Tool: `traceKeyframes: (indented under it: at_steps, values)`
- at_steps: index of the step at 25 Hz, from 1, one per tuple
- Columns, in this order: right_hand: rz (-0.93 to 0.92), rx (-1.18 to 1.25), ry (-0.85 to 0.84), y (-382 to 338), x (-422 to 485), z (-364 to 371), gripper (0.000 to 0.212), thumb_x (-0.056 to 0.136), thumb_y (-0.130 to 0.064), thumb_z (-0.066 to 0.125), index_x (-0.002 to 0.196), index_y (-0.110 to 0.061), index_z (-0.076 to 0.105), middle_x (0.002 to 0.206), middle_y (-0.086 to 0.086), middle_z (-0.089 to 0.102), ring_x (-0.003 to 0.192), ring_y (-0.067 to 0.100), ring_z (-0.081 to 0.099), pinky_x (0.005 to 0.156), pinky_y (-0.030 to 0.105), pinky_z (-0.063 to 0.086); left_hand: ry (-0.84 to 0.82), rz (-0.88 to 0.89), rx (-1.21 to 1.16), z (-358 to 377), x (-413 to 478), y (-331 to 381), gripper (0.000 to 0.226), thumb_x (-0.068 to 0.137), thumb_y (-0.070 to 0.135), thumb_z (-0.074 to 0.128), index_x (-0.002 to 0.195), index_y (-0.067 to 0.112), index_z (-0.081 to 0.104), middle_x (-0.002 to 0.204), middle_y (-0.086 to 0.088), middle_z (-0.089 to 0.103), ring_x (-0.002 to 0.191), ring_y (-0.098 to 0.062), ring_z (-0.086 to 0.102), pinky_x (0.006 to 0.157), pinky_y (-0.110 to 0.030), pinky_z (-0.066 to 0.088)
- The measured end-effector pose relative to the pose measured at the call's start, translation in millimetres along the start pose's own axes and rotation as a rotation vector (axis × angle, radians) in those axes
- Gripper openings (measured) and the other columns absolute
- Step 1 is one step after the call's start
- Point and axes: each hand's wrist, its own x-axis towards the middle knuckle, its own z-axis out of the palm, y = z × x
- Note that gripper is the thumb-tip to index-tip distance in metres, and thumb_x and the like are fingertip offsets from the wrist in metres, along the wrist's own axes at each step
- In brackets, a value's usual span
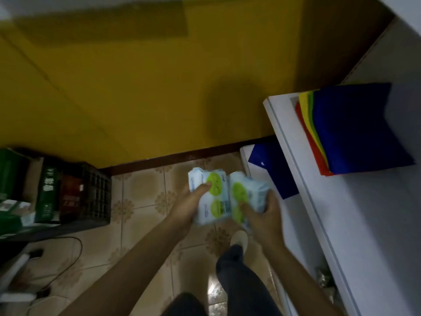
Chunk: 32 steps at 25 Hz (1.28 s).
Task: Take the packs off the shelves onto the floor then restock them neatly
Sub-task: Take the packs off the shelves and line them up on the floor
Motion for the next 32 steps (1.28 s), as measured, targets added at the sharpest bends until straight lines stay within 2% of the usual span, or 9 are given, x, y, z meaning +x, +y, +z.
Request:
traceKeyframes:
  at_steps: [6, 12, 15, 17, 19, 23, 25, 28, 32]
  values:
    - [0.332, 0.184, -0.056, 25.1, 114.6, -8.9, 0.037, 0.082, -0.007, 0.071, 0.117, -0.016, 0.061, 0.108, 0.007, 0.071, 0.091, 0.022, 0.071, 0.068, 0.035, 0.058, -0.030, -0.197, -0.290, 14.2, 79.2, -9.4, 0.047, 0.082, 0.037, 0.055, 0.121, 0.012, 0.061, 0.115, -0.014, 0.069, 0.101, -0.029, 0.069, 0.079, -0.039, 0.059]
    - [0.509, 0.132, -0.196, 108.2, 189.2, 16.3, 0.041, 0.079, -0.022, 0.068, 0.120, -0.015, 0.063, 0.111, 0.008, 0.071, 0.101, 0.025, 0.068, 0.086, 0.042, 0.054, 0.238, -0.201, 0.051, 1.6, 186.6, -94.7, 0.034, 0.079, 0.035, 0.069, 0.105, 0.016, 0.057, 0.106, -0.012, 0.071, 0.091, -0.026, 0.071, 0.079, -0.044, 0.058]
    - [0.500, 0.006, -0.113, 173.7, 211.5, 22.9, 0.022, 0.088, -0.008, 0.063, 0.106, -0.020, 0.064, 0.097, -0.002, 0.073, 0.090, 0.015, 0.070, 0.073, 0.031, 0.057, 0.245, -0.276, 0.208, -13.3, 238.0, -149.7, 0.020, 0.093, 0.020, 0.061, 0.105, 0.014, 0.046, 0.110, -0.012, 0.066, 0.095, -0.026, 0.067, 0.079, -0.043, 0.058]
    - [0.517, -0.071, -0.097, 216.9, 221.5, 31.1, 0.026, 0.087, 0.001, 0.061, 0.092, -0.024, 0.060, 0.080, -0.010, 0.071, 0.072, 0.002, 0.069, 0.059, 0.020, 0.055, 0.171, -0.364, 0.262, -14.2, 268.8, -185.1, 0.015, 0.097, 0.021, 0.054, 0.107, 0.015, 0.046, 0.101, -0.006, 0.063, 0.091, -0.023, 0.063, 0.071, -0.027, 0.056]
    - [0.532, -0.138, -0.094, 256.1, 229.6, 40.1, 0.028, 0.086, 0.002, 0.063, 0.089, -0.026, 0.057, 0.079, -0.012, 0.068, 0.067, -0.002, 0.067, 0.058, 0.016, 0.054, 0.076, -0.448, 0.417, -18.5, 299.4, -222.4, 0.031, 0.090, 0.041, 0.062, 0.110, 0.020, 0.051, 0.095, 0.003, 0.063, 0.080, -0.012, 0.061, 0.058, -0.010, 0.050]
    - [0.580, -0.279, -0.073, 333.2, 258.3, 53.1, 0.036, 0.083, -0.015, 0.072, 0.115, -0.016, 0.057, 0.098, -0.003, 0.068, 0.091, 0.014, 0.068, 0.074, 0.031, 0.058, -0.085, -0.487, 0.694, -35.5, 361.0, -293.4, 0.101, 0.042, 0.071, 0.071, 0.124, 0.016, 0.052, 0.108, -0.003, 0.066, 0.095, -0.018, 0.068, 0.070, -0.031, 0.059]
    - [0.588, -0.368, -0.069, 371.1, 283.5, 58.7, 0.047, 0.081, -0.023, 0.075, 0.122, -0.013, 0.054, 0.105, 0.000, 0.066, 0.095, 0.018, 0.067, 0.077, 0.035, 0.057, -0.056, -0.547, 0.656, -41.3, 397.3, -320.6, 0.091, 0.051, 0.055, 0.081, 0.121, 0.008, 0.047, 0.105, -0.004, 0.063, 0.093, -0.021, 0.067, 0.068, -0.034, 0.058]
    - [0.486, -0.486, -0.059, 422.6, 332.2, 63.9, 0.052, 0.083, -0.026, 0.073, 0.125, -0.011, 0.048, 0.104, -0.004, 0.059, 0.089, 0.011, 0.060, 0.064, 0.020, 0.049, -0.016, -0.587, 0.593, -38.4, 456.5, -360.7, 0.084, 0.056, 0.047, 0.081, 0.122, 0.003, 0.051, 0.109, -0.010, 0.065, 0.092, -0.023, 0.066, 0.067, -0.030, 0.054]
    - [0.315, -0.632, -0.016, 487.9, 405.9, 57.3, 0.047, 0.088, -0.017, 0.065, 0.130, -0.008, 0.046, 0.121, 0.007, 0.059, 0.111, 0.023, 0.057, 0.079, 0.026, 0.044, 0.032, -0.639, 0.450, -14.8, 530.5, -410.3, 0.055, 0.089, 0.032, 0.065, 0.136, 0.014, 0.042, 0.123, -0.001, 0.052, 0.109, -0.020, 0.052, 0.081, -0.029, 0.037]
